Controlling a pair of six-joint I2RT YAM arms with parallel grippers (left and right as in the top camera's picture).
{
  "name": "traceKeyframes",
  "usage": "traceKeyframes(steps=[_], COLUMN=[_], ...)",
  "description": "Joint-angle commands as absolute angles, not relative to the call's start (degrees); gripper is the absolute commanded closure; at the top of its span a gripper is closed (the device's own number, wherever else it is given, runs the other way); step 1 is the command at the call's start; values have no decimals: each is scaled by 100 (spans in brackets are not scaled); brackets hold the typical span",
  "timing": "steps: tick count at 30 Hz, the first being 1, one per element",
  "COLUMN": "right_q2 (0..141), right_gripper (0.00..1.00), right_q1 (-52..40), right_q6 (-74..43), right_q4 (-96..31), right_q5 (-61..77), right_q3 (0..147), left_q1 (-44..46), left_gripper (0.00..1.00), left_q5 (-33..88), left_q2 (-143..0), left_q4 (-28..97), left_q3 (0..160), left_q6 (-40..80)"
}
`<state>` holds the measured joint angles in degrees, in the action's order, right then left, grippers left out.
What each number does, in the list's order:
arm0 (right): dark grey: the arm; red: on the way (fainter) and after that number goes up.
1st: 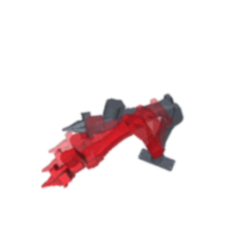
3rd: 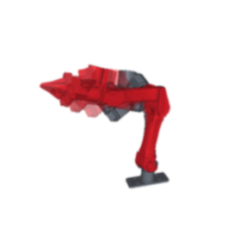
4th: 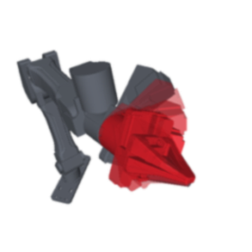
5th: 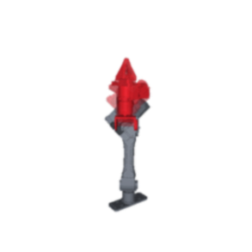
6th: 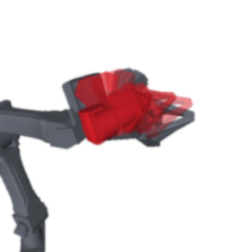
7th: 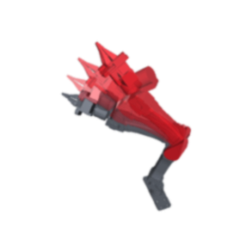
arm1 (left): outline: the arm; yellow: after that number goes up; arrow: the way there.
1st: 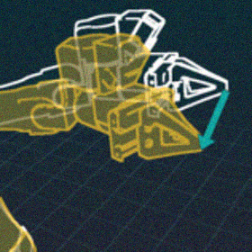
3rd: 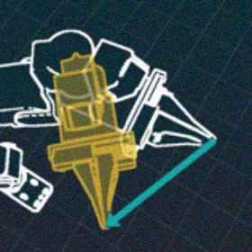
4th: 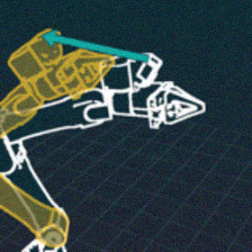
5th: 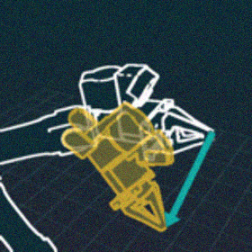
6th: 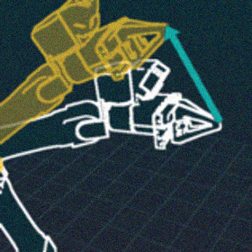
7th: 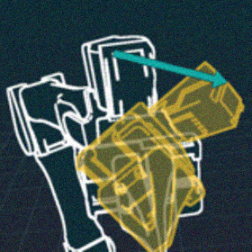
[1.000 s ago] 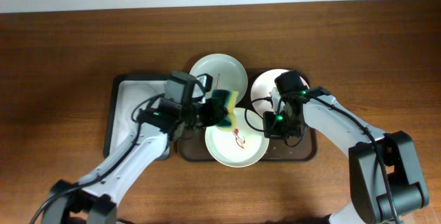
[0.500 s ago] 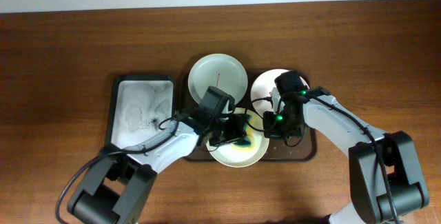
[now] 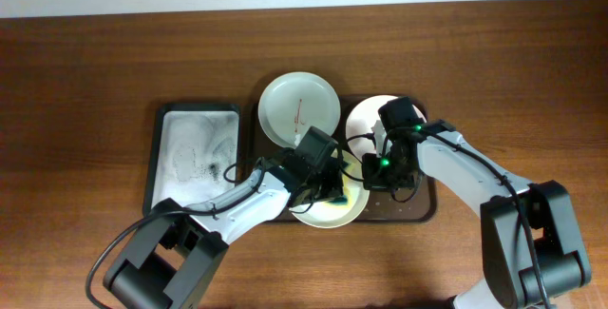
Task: Clean dirty plates on tray and stack at the side
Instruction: 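Scrub the front plate with the sponge in the left gripper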
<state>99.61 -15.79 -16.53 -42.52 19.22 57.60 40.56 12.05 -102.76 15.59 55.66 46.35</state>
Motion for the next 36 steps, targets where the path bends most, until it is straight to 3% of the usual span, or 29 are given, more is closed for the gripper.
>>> traceKeyframes(steps=[1,18,29,32,36], right_q2=[10014,10014,10014,10014,10014], right_gripper=[96,96,95,78,74], right_q1=[-1612,-1612,-1612,-1612,-1612], right_q6=[-1704,-1702,-1702,-1702,-1699], right_q4=[-4283,-4346,-4346,-4364,-4434], right_q5=[1905,1881,1881,1883,1883], right_q3=[5867,5867,5867,5867,5865], left_q1=[4007,3730,3315,2860,2196], left_gripper=[100,100,100,100,100], left_q5=[-12,-585,-604,-598,-537], left_q2=[-10510,-10005,-8403,-8285,-8291], left_q4=[1955,2707,2978,3155,3358], left_q3=[5384,5384,5384,5384,5384], left_q6=[4687,4648,3251,2982,2495])
